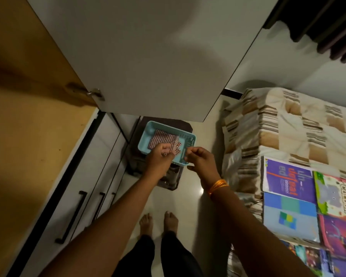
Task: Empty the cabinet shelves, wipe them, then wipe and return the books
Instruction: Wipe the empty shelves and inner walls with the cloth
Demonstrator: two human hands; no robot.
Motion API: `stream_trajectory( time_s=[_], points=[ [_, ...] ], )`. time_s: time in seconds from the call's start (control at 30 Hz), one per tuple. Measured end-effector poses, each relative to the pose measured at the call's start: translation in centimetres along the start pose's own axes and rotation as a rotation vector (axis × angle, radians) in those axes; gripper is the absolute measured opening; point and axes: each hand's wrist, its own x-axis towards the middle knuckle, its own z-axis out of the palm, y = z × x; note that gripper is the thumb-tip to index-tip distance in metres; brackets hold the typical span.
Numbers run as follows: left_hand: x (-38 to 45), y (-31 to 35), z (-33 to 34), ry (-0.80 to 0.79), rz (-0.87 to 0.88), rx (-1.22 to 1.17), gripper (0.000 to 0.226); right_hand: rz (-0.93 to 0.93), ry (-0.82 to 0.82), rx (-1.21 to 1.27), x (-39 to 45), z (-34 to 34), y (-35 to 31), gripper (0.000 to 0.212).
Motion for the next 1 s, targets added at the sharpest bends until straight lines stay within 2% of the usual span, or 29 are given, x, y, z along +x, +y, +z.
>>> stream_trajectory(
  time_s=[0.23, 0.4, 0.5, 0.67, 0.77, 0.8, 0.87, 0.97, 1.0],
  points=[
    [8.7, -3.5, -0.4, -0.01, -0.08, 0.141, 0.037, 0.153, -0.044, -0.233, 9.0, 2.6, 3.3, 0.008],
    [15.4, -6.5, 0.2, -0.012, -0.136, 0.097, 0.046, 0.122, -0.112, -0.386, 16.0, 4.6, 6.4, 0.013],
    [19.1, -7.8, 1.2, -0.022, -0.147, 0.213, 0.046, 0.17, -0.042, -0.39, 20.0, 5.4, 8.7, 0.017],
    [24.4, -10.0, 3.3, 0.01, -0.258, 0.375, 0.053, 0.173, 0.099, -0.338, 24.4, 6.8, 12.4, 0.011],
    [26.4, -11.1, 4.4, 0.044, -0.297, 0.421, 0.059, 0.18, 0.153, -0.376, 25.5, 7.2, 13.6, 0.031],
    [26.9, -11.2, 4.8, 0.066, -0.301, 0.416, 0.057, 0.177, 0.156, -0.39, 25.6, 7.2, 13.6, 0.034],
    [27.4, -11.2, 5.1, 0.091, -0.332, 0.341, 0.046, 0.183, 0.149, -0.436, 25.9, 7.0, 13.7, 0.025],
    [27.1, -10.6, 5.2, 0.059, -0.406, 0.221, 0.029, 0.186, 0.124, -0.51, 26.0, 7.0, 13.3, 0.012],
    [26.9, -10.5, 5.2, 0.051, -0.419, 0.219, 0.026, 0.185, 0.115, -0.522, 25.9, 7.0, 13.3, 0.014]
  ],
)
